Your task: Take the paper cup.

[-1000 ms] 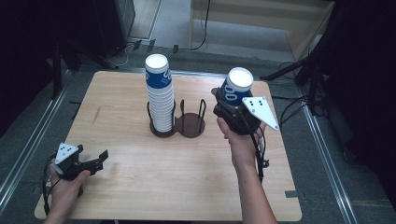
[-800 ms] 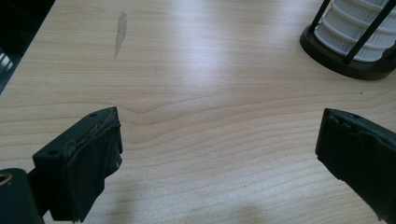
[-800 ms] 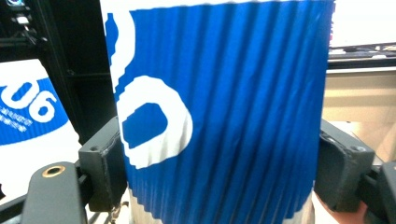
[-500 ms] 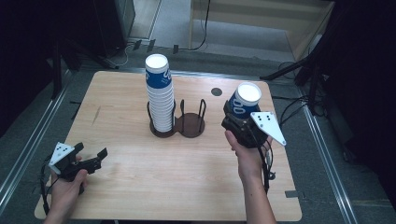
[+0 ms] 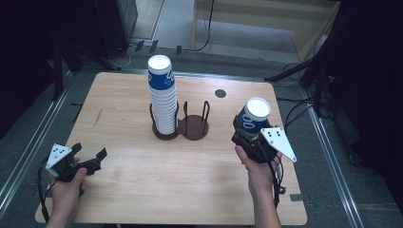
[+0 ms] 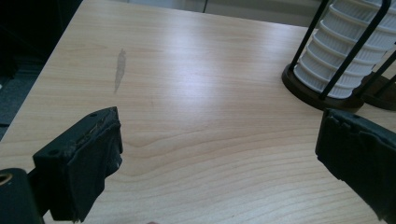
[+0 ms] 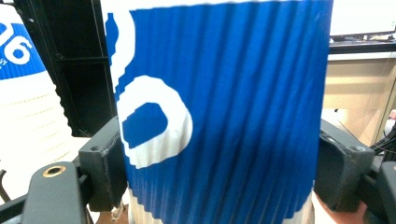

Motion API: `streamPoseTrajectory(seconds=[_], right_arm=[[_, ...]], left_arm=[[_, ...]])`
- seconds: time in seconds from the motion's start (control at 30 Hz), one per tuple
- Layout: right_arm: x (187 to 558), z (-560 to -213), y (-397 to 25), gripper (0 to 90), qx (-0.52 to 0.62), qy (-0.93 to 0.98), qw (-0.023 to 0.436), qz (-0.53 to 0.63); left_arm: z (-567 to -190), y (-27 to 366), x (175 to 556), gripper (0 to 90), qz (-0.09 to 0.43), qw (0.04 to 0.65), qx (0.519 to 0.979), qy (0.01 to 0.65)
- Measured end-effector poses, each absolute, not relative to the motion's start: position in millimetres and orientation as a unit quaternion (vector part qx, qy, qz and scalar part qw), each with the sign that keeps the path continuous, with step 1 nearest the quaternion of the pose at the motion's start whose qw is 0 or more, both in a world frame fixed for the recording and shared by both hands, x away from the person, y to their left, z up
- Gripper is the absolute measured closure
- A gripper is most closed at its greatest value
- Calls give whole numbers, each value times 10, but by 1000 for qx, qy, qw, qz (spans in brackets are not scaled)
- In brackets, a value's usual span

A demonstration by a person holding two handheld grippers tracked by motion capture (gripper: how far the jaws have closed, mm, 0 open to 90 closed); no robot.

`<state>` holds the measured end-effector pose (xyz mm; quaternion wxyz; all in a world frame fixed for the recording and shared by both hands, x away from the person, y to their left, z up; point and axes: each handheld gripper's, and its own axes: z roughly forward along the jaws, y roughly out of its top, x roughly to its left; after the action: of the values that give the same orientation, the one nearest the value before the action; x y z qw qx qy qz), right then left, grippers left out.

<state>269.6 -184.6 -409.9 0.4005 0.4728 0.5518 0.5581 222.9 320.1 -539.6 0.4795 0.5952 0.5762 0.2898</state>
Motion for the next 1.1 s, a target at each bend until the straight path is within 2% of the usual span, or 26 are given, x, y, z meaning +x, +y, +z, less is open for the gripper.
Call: streamPoseTrajectory(seconds=[0.2, 0.67, 1.1], right_arm=[[2646, -4128, -1892, 190, 480, 552, 386, 562], [2605, -4359, -1910, 191, 482, 576, 370, 547], [2603, -4592, -1702, 193, 470, 612, 346, 535]], left_arm=[[-5251, 3133, 2279, 12, 274, 502, 593, 567], [-4829, 2847, 2502, 12, 279, 537, 598, 526], [-4660, 2498, 2520, 12, 264, 543, 646, 467]])
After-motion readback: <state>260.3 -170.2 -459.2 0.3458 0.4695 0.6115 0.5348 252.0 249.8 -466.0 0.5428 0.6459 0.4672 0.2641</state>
